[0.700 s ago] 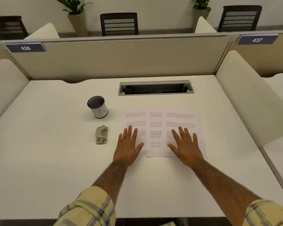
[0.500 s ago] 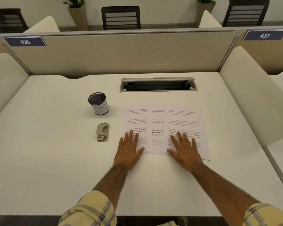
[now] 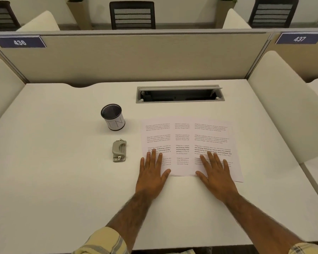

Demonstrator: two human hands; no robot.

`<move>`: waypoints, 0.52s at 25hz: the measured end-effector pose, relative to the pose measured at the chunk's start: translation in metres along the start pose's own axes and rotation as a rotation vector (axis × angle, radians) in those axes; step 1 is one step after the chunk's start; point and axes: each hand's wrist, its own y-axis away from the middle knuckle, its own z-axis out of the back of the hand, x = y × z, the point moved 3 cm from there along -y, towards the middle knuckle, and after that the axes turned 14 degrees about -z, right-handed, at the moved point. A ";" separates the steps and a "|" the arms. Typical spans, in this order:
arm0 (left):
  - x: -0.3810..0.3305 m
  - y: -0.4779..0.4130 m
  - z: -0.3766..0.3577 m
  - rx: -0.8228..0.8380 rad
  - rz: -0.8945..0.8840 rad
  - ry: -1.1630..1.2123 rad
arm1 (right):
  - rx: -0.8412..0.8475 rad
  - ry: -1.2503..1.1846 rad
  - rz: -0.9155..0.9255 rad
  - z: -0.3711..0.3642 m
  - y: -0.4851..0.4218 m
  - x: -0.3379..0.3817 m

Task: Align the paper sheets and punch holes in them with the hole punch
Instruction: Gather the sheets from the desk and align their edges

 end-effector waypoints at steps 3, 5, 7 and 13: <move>0.009 -0.016 0.015 -0.015 -0.013 0.005 | -0.026 -0.009 -0.057 0.003 0.016 -0.009; 0.018 -0.031 0.023 -0.044 0.028 0.030 | -0.037 -0.038 -0.075 0.008 0.019 -0.017; 0.022 -0.046 0.025 -0.064 0.088 0.026 | -0.046 -0.072 -0.084 0.016 0.007 -0.029; 0.018 -0.065 0.001 -0.048 0.252 0.048 | -0.062 -0.156 -0.109 0.052 -0.099 -0.076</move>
